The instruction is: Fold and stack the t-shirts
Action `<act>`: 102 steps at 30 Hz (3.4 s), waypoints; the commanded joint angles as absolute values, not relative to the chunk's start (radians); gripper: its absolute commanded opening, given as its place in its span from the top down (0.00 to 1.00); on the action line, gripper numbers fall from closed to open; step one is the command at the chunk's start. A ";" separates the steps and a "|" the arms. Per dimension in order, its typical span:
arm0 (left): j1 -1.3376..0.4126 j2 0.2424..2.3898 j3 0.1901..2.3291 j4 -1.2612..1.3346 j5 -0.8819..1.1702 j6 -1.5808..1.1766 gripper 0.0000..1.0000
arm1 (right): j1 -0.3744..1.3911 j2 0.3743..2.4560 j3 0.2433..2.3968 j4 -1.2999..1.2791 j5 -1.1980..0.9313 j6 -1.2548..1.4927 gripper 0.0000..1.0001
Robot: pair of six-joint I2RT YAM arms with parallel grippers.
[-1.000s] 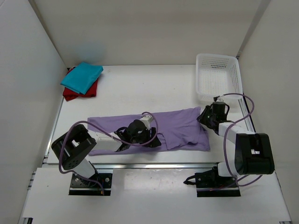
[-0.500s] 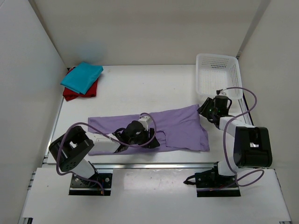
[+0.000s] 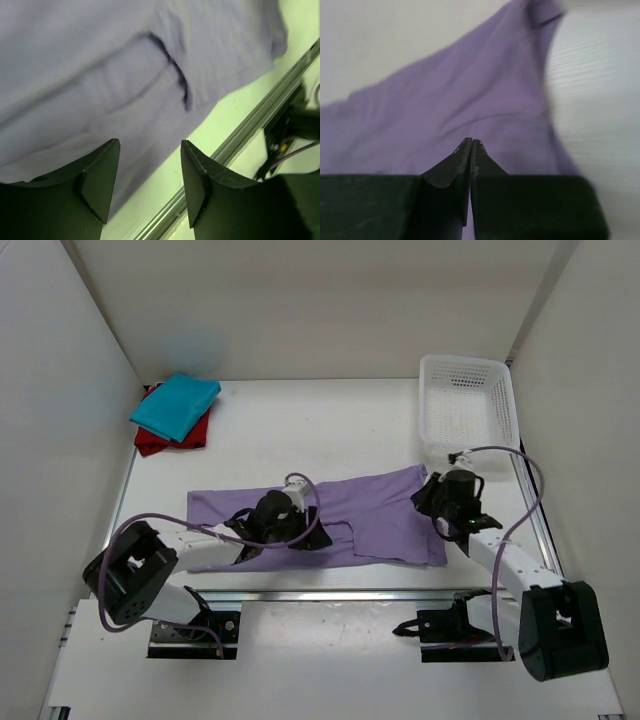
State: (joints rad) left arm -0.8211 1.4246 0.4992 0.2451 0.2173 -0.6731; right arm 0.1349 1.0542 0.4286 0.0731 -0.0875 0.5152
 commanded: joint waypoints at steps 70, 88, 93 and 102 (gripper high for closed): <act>-0.317 1.063 0.517 -0.031 0.385 -0.529 0.62 | 0.349 1.700 0.794 0.126 -0.527 0.553 0.99; -0.605 0.855 0.322 -0.333 0.032 -0.557 0.02 | 0.727 0.905 0.249 -0.066 -0.282 0.814 0.56; -0.578 0.837 0.311 -0.330 0.080 -0.555 0.05 | 0.762 0.903 0.203 -0.008 -0.282 0.870 0.55; -0.695 0.890 0.318 -0.379 0.107 -0.581 0.45 | 0.824 1.032 0.230 0.078 -0.316 0.885 0.64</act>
State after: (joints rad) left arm -0.6853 0.9031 0.3138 -0.3428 0.0853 -0.5659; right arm 0.8062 1.0023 0.2188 0.0311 -0.3275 0.8646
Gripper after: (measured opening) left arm 0.549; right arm 0.370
